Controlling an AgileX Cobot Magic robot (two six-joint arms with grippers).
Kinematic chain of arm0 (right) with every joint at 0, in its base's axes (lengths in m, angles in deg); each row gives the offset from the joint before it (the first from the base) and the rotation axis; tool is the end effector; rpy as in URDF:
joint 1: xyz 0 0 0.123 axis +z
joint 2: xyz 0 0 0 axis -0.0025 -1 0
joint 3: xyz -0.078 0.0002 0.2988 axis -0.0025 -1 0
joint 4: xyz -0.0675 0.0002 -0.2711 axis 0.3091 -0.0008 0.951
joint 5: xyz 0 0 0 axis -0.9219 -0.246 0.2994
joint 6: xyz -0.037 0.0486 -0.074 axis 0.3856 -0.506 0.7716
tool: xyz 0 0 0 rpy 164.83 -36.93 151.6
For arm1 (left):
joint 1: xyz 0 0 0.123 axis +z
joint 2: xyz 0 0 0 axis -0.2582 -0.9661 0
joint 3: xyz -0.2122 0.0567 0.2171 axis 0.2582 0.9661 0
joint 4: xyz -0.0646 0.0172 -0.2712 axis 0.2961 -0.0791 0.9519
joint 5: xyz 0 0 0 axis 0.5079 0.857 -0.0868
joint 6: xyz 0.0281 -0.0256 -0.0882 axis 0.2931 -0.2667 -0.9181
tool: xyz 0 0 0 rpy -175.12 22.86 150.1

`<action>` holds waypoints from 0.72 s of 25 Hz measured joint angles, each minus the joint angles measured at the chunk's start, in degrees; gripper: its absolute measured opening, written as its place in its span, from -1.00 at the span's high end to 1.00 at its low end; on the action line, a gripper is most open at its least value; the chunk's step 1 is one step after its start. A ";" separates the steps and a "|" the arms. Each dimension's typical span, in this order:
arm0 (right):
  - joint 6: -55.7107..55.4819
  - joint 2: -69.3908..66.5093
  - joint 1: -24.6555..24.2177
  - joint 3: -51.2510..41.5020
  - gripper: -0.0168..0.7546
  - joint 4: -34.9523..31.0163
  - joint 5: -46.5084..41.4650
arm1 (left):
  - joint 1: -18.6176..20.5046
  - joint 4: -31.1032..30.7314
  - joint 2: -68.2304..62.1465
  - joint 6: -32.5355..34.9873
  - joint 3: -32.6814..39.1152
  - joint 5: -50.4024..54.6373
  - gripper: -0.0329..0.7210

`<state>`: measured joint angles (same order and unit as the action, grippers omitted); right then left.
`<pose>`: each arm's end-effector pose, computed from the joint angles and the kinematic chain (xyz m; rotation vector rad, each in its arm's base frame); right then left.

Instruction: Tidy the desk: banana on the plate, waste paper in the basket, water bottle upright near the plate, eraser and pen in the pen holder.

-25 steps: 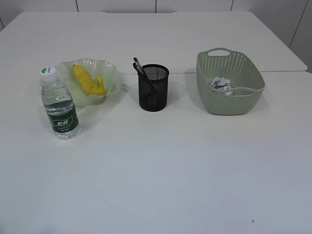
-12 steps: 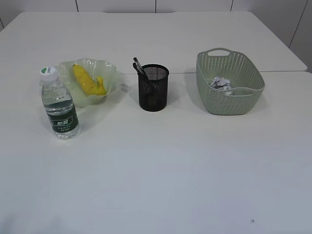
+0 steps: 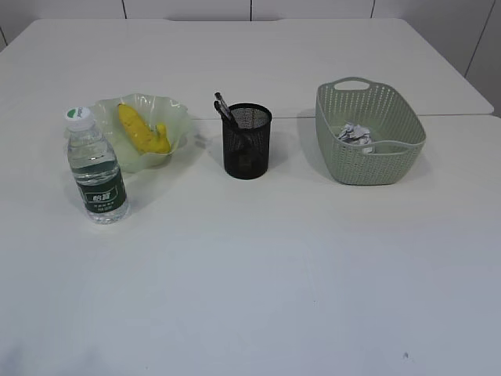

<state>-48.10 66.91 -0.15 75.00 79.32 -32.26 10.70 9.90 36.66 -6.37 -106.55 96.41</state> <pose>-0.0020 -0.0055 0.2926 0.0255 2.0894 -0.0721 0.0001 0.0090 0.3090 -0.0166 1.9334 0.0249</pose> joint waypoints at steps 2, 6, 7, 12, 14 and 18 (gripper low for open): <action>0.00 1.83 0.00 0.00 0.08 0.00 0.00 | 0.00 0.00 0.00 0.00 0.00 0.00 -0.65; 0.00 2.20 0.00 0.00 0.08 0.00 0.00 | 1.59 0.00 0.00 0.00 0.02 0.00 -0.65; 0.00 2.20 0.00 -0.02 0.08 0.00 -0.11 | 2.13 0.00 0.00 0.00 0.12 0.00 -0.65; 0.00 2.20 0.00 -0.02 0.08 0.00 -0.11 | 4.26 -0.13 0.00 0.00 0.12 0.00 -0.65; 0.00 2.20 0.00 -0.02 0.08 0.00 -0.11 | 4.56 0.01 0.00 0.00 0.12 0.00 -0.65; 1.27 2.20 0.00 -0.12 0.08 0.00 -0.31 | 4.56 2.25 0.00 0.00 0.12 0.00 -0.65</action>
<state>-46.83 69.11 -0.15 74.87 79.32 -32.57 15.26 12.15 36.66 -6.37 -106.43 96.41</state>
